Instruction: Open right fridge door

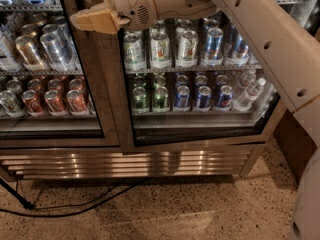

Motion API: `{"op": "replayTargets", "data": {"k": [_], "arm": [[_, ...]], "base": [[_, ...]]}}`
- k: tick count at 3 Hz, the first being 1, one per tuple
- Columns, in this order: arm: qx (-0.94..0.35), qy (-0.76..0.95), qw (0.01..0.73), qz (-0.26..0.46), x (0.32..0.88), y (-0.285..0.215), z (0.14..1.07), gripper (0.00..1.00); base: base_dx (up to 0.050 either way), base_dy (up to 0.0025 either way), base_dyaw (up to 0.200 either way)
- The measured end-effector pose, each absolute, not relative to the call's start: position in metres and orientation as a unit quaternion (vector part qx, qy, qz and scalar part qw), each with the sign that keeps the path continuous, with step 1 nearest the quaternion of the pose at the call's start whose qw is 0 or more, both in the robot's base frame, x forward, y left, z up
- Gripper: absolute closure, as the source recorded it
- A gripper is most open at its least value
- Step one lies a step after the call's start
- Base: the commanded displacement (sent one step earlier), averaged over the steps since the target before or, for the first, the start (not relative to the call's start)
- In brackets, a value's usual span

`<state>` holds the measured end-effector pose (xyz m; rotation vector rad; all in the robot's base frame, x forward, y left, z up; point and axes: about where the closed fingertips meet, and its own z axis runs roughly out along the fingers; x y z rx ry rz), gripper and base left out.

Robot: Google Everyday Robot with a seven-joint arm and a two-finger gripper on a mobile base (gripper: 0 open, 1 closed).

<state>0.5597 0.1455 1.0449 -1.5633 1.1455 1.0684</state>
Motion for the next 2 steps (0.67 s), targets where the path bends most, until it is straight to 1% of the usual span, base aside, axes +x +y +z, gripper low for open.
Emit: {"op": "replayTargets", "data": {"k": [2], "arm": [[-0.632,0.463,0.448,0.432,0.5597,0.1455,1.0449,1.0]], "base": [[-0.05,0.0,0.0]]}}
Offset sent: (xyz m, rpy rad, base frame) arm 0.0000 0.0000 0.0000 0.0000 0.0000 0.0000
